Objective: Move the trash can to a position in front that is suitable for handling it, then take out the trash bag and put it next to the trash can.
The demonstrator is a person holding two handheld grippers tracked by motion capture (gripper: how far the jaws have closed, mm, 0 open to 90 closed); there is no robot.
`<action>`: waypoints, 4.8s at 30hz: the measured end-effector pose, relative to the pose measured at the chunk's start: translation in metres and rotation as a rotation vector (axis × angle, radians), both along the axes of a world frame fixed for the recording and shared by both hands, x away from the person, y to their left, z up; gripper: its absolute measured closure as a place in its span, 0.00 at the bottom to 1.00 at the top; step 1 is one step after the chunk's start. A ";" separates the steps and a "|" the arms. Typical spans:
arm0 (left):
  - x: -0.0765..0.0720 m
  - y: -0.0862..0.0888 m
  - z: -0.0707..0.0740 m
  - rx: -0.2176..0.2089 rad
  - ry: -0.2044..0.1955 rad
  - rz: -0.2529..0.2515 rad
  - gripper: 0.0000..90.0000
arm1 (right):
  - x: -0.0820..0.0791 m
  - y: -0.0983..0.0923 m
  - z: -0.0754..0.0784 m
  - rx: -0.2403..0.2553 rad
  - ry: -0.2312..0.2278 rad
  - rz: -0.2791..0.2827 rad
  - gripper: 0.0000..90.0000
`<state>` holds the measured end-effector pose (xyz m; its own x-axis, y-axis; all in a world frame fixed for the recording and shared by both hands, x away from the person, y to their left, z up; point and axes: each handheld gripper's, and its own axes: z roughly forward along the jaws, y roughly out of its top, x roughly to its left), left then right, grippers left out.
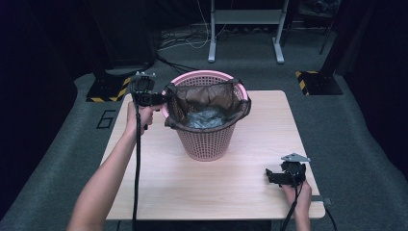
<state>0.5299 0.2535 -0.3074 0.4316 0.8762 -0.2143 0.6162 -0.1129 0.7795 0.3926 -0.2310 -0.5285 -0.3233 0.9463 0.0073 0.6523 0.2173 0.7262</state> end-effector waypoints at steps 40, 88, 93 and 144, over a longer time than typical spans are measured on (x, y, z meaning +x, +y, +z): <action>-0.001 0.045 0.012 -0.052 -0.024 -0.072 0.19 | 0.048 0.066 0.176 0.111 -0.091 0.297 0.15; 0.014 0.013 0.007 -0.002 -0.037 0.066 0.60 | 0.174 0.154 0.262 0.002 -0.085 0.314 0.96; 0.013 0.011 0.005 -0.002 -0.037 0.065 0.58 | 0.152 0.148 0.270 0.029 -0.088 0.352 1.00; 0.006 -0.067 0.047 0.077 -0.205 -0.235 1.00 | 0.123 0.210 0.311 0.204 -0.110 0.551 0.78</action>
